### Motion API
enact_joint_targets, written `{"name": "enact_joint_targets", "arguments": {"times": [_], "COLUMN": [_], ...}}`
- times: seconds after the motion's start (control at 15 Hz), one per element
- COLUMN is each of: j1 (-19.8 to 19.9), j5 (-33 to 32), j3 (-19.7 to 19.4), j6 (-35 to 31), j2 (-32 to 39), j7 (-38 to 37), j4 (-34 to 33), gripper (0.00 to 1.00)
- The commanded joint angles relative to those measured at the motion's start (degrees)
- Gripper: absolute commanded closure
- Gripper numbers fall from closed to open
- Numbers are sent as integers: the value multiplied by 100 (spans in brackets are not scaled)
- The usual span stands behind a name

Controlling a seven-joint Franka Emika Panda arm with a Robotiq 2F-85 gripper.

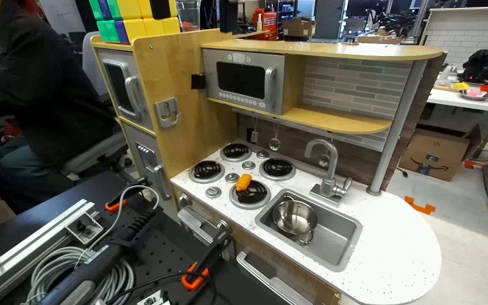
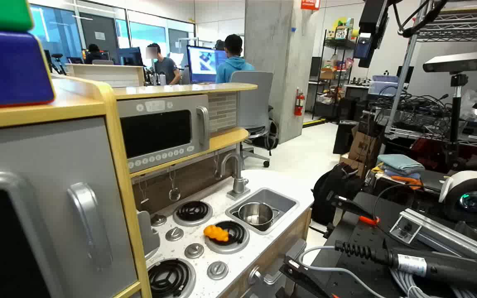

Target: Take the object on the stove and put it in the pot in the sink

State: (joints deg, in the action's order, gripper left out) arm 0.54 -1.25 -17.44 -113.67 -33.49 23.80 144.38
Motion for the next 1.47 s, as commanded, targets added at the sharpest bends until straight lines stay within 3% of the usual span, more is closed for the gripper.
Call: {"name": "enact_joint_targets", "arguments": {"times": [0.0,0.13,0.2,0.4,0.73,1.0,1.13,1.2,1.27,1.4], "j1": [135,33,-58,58,194,-336,-692,-784,-766,-956], "j5": [77,127,188,-65,-1174,-2490,-2538,-2252,-2177,-2111], "j3": [120,329,502,1058,1934,1732,1500,1507,1444,1369], "j6": [11,-439,-1166,-2451,-3533,-3701,-3743,-3685,-3665,-3678], "j2": [24,355,710,1492,3467,4987,5737,6089,5326,5908], "j7": [64,-253,-541,-1477,-3808,-5581,-6003,-5886,-5623,-5707], "j4": [-10,91,277,472,82,-746,-1330,-1669,-935,-1425], "gripper": [0,0,0,0,0,0,0,0,0,0]}}
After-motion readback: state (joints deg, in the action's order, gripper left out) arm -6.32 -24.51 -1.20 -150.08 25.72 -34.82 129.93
